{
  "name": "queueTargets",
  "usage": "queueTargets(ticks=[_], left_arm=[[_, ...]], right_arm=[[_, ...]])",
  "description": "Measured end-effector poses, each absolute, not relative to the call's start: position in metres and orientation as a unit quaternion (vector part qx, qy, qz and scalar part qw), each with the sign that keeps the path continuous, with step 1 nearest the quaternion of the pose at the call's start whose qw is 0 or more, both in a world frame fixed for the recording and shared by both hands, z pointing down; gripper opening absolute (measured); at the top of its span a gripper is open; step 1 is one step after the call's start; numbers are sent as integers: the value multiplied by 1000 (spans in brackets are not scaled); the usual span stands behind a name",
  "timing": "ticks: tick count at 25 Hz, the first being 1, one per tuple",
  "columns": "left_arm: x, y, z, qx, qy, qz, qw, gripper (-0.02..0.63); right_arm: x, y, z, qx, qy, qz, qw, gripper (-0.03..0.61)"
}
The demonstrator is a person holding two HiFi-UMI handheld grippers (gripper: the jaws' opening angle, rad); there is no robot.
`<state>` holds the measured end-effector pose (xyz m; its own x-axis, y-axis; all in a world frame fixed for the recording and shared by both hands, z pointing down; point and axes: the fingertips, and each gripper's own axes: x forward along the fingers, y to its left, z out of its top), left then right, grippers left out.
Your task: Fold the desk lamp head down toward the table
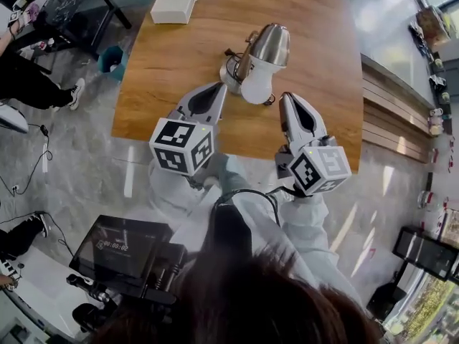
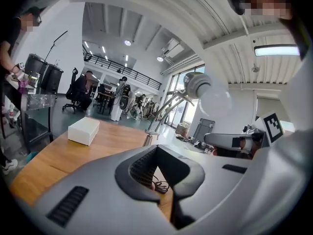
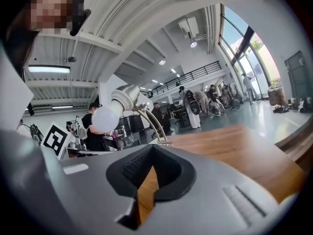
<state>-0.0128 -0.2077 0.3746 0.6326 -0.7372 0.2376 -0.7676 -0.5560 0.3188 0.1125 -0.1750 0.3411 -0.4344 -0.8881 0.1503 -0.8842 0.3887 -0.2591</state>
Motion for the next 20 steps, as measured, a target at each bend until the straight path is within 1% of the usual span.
queueTargets(ticks=[5, 12, 14, 18, 20], left_arm=[[-6, -264, 390, 879, -419, 54, 222, 0], [4, -312, 419, 883, -396, 77, 241, 0], [7, -322, 429, 889, -377, 84, 247, 0], [22, -334, 442, 903, -334, 106, 250, 0], [27, -339, 446, 909, -315, 119, 248, 0]], right_arm=[[112, -238, 350, -493, 849, -192, -7, 2], [96, -280, 362, -431, 875, -220, -14, 2], [87, -287, 362, -407, 894, -185, -24, 2], [81, -298, 353, -353, 930, -64, -74, 38], [78, -302, 345, -330, 939, -17, -94, 46]])
